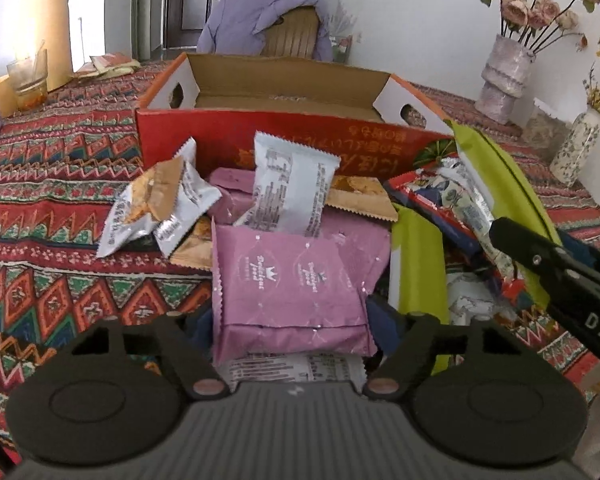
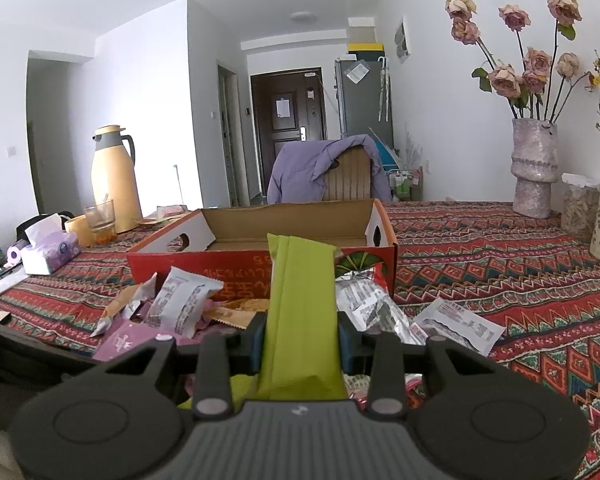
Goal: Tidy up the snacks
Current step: 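Lift the green bar with the right gripper while the left gripper grasps the pink packet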
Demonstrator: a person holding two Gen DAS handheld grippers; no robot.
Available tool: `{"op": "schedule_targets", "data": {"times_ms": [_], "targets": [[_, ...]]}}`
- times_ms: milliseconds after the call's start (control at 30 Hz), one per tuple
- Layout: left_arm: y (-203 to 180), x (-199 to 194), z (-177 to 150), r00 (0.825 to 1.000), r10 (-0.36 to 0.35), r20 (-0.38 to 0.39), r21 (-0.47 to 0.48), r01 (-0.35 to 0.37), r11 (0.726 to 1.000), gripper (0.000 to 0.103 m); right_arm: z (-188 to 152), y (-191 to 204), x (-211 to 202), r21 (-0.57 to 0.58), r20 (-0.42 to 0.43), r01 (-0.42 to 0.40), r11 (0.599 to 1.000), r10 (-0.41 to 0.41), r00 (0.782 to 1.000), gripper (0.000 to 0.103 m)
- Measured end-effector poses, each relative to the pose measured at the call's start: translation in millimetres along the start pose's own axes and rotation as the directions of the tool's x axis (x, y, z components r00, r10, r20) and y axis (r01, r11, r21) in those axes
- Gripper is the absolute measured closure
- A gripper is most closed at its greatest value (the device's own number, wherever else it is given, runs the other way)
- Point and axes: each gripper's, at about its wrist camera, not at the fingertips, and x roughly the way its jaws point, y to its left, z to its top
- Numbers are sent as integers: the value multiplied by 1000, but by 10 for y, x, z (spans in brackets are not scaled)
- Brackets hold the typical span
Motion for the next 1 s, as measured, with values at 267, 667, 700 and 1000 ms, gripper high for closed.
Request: {"op": "schedule_targets", "data": {"times_ms": [267, 667, 700, 1000], "targets": [[72, -200, 52, 997, -43, 59, 21, 42, 999, 68, 27, 8, -25, -1, 14, 11, 1000, -11, 1000, 69], [78, -301, 14, 990, -74, 116, 56, 68, 996, 78, 23, 42, -29, -6, 14, 9, 1000, -9, 1000, 69], [59, -352, 4, 988, -82, 133, 72, 73, 995, 80, 26, 40, -31, -5, 15, 12, 1000, -12, 1000, 69], [-325, -535, -74, 971, -132, 202, 280, 72, 957, 84, 29, 4, -35, 6, 18, 27, 1000, -27, 999, 68]]}}
